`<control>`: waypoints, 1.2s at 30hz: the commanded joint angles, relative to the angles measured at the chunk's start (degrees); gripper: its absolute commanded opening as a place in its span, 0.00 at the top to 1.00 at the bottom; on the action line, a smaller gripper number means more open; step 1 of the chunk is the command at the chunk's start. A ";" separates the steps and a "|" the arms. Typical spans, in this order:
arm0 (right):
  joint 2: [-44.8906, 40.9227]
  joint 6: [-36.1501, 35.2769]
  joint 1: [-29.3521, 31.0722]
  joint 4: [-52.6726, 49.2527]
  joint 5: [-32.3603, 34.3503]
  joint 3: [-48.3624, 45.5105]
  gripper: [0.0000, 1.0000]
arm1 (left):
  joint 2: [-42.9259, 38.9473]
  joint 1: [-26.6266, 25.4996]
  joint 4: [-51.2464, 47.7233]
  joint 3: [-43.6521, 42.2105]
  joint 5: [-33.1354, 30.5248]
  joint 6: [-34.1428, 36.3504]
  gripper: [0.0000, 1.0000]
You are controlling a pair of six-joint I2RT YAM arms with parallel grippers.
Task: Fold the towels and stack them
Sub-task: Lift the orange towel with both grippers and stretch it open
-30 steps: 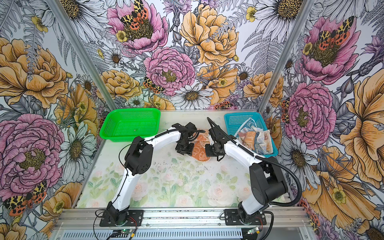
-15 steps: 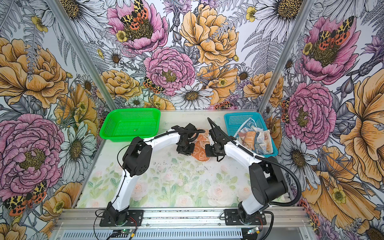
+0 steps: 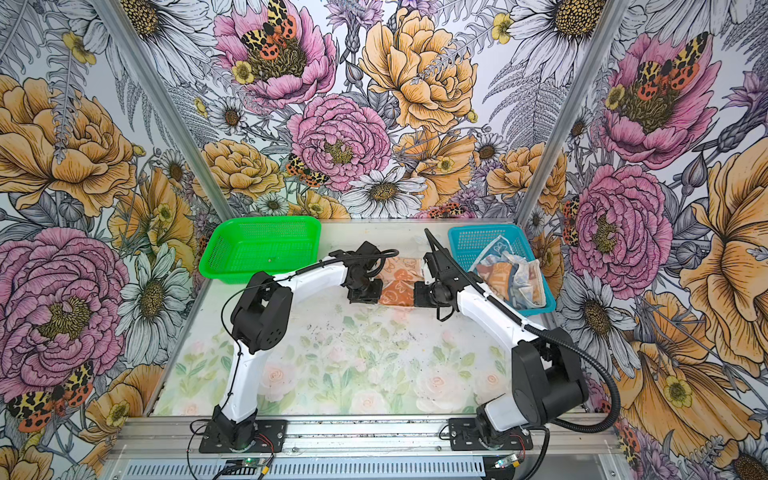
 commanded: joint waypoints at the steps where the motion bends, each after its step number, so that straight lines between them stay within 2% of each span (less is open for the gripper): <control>1: -5.52 1.46 -0.39 1.48 -0.91 7.05 0.97 | -11.50 2.55 2.74 4.24 -3.40 -1.45 1.00; 8: -9.89 0.50 -0.40 1.54 3.78 20.51 1.00 | -23.55 8.76 1.44 14.44 -4.20 -3.01 1.00; 11: -10.32 0.19 -0.35 1.39 2.93 26.04 1.00 | -26.36 9.98 -0.96 19.44 -4.69 -2.62 1.00; 14: -11.87 0.26 -0.14 1.37 0.02 29.41 1.00 | -30.70 9.89 -1.64 20.79 -5.95 -2.10 1.00; 18: -17.44 -0.85 2.49 1.01 -3.29 31.74 1.00 | -38.60 7.32 -1.80 19.26 -9.39 -1.05 1.00; 22: -22.55 -3.22 7.22 -3.11 -0.47 35.52 1.00 | -46.07 1.35 -3.10 16.76 -15.97 0.50 1.00; 26: -25.26 -2.51 7.83 -5.86 -1.63 37.82 1.00 | -51.27 -2.77 -3.18 14.21 -17.65 -1.30 1.00; 29: -24.70 -1.71 7.51 -9.92 2.68 40.10 1.00 | -51.79 -2.88 -3.55 14.55 -17.67 -2.39 1.00; 31: -22.64 -1.27 6.67 -13.25 6.79 41.30 1.00 | -49.81 -1.20 -4.27 15.85 -17.24 -1.98 1.00; 33: -20.26 -0.52 4.68 -15.07 8.49 41.07 1.00 | -46.55 2.90 -4.49 16.72 -12.76 -2.36 1.00; 36: -15.76 0.25 -0.22 -15.61 6.93 38.90 1.00 | -39.92 8.70 -4.18 16.87 -6.77 -2.88 1.00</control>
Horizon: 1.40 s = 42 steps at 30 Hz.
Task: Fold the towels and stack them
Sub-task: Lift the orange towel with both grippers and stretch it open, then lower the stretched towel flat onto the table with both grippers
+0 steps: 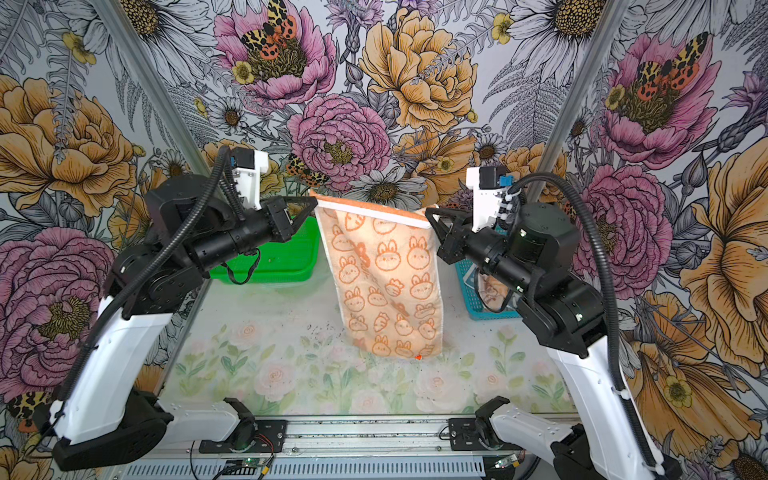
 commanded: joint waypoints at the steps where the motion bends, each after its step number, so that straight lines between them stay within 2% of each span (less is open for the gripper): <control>1: 4.16 0.44 -5.72 -6.24 7.75 -1.83 1.00 | 7.27 7.77 -1.94 0.43 -3.77 -0.43 1.00; 8: 24.59 -1.49 -11.70 -1.99 2.85 -3.03 1.00 | 29.29 14.51 -1.37 5.66 0.78 2.87 1.00; 12: 36.07 -2.57 -12.97 0.31 1.19 0.82 1.00 | 39.68 16.70 -1.47 11.40 0.70 4.10 1.00; 16: 43.92 -3.53 -13.56 1.14 -0.74 4.26 1.00 | 44.22 17.43 -1.46 14.29 -0.87 5.29 1.00; 23: 49.69 -5.27 -14.31 4.02 -0.34 5.20 1.00 | 48.63 17.74 -1.58 14.37 -2.10 7.45 1.00; 26: 50.57 -5.21 -14.49 4.03 -1.80 4.74 1.00 | 48.79 17.81 -1.57 12.64 -1.78 7.46 1.00; 29: 48.71 -4.56 -14.36 4.60 -2.85 0.07 1.00 | 46.71 17.31 -1.44 7.95 -2.42 7.37 1.00; 38: 37.05 -1.62 -12.85 10.39 -2.93 -21.41 1.00 | 36.38 13.76 1.14 -13.01 -7.73 4.66 1.00; 42: 30.59 1.22 -11.15 15.26 -1.45 -33.82 1.00 | 31.32 11.26 1.72 -21.13 -9.81 3.81 1.00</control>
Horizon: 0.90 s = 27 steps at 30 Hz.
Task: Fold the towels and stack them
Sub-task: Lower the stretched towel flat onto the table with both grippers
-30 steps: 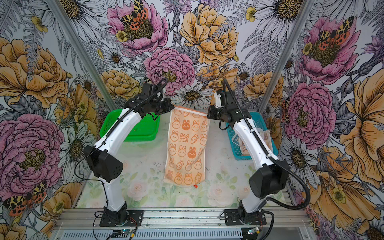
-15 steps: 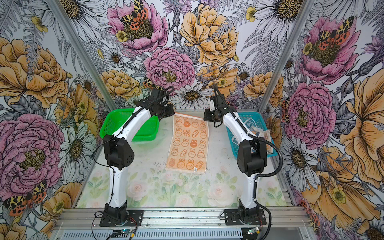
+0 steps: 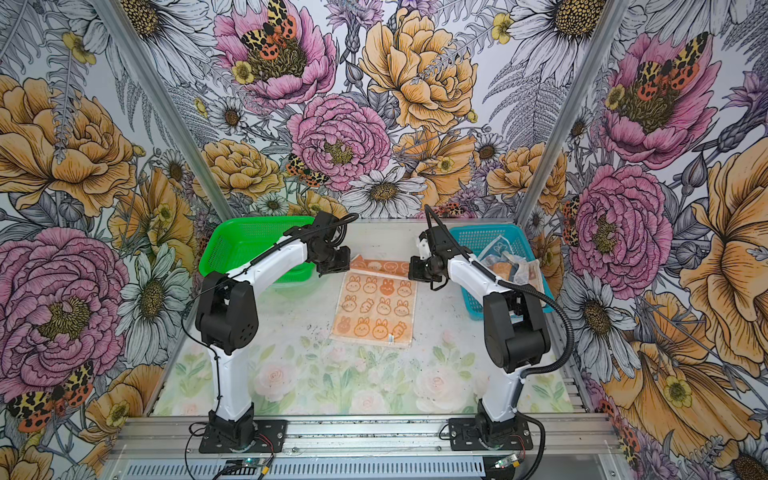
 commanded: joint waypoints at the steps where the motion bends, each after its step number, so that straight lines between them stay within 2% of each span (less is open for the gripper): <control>1: -7.19 2.36 -0.29 2.03 7.21 -8.05 1.00 | -6.22 0.94 0.79 -5.77 -12.32 -1.29 1.00; 6: -13.31 3.62 3.24 4.56 9.70 -18.85 0.95 | -13.48 -2.27 2.11 -17.03 -15.34 -2.59 1.00; 12: -15.49 6.16 6.34 9.22 9.17 -28.61 0.90 | -18.29 -4.81 5.47 -28.68 -17.09 -5.22 1.00; 15: -15.82 7.33 7.66 10.76 8.20 -31.43 0.82 | -19.46 -5.45 6.90 -32.47 -16.72 -6.03 1.00; 19: -17.50 8.58 8.17 12.05 7.97 -34.15 0.70 | -20.19 -6.51 7.99 -35.19 -16.54 -6.83 1.00; 22: -18.90 9.67 8.43 12.23 7.25 -34.91 0.68 | -20.70 -7.39 9.67 -36.36 -14.77 -7.50 1.00; 27: -23.76 12.43 10.48 12.15 6.89 -35.28 0.58 | -20.71 -9.42 10.38 -36.20 -13.80 -8.35 1.00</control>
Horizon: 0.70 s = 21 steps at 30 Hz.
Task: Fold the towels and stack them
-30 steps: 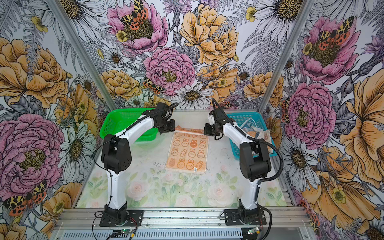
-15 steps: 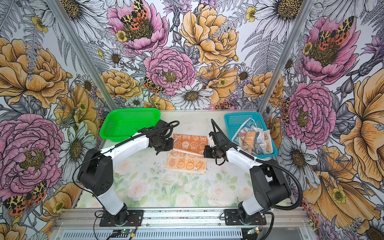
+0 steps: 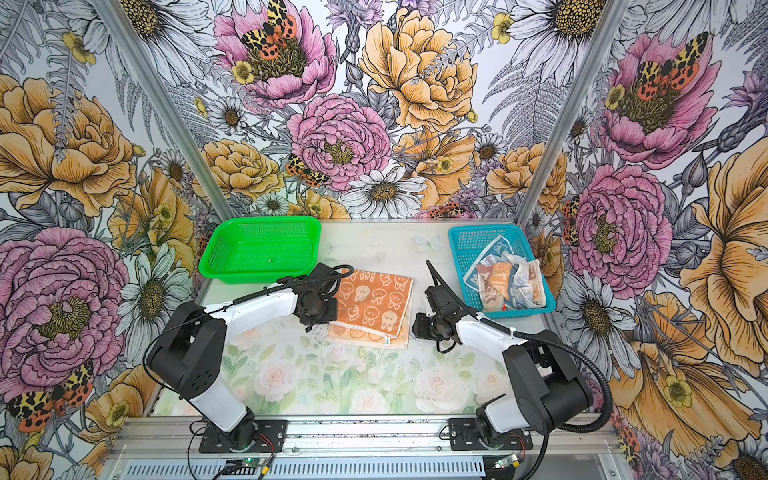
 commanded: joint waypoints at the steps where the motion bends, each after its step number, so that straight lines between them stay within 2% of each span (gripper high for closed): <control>1: -4.45 2.53 1.57 0.60 0.25 -0.13 0.56 | -2.02 -1.23 2.43 -0.15 -0.13 -1.62 1.00; 5: -5.21 4.26 4.16 0.60 -0.13 1.21 0.53 | -2.83 -1.77 2.62 -0.30 -0.65 -1.74 1.00; 21: 7.33 7.20 11.94 1.04 1.99 7.00 0.54 | -3.84 -1.60 4.96 -2.70 -0.30 -1.68 1.00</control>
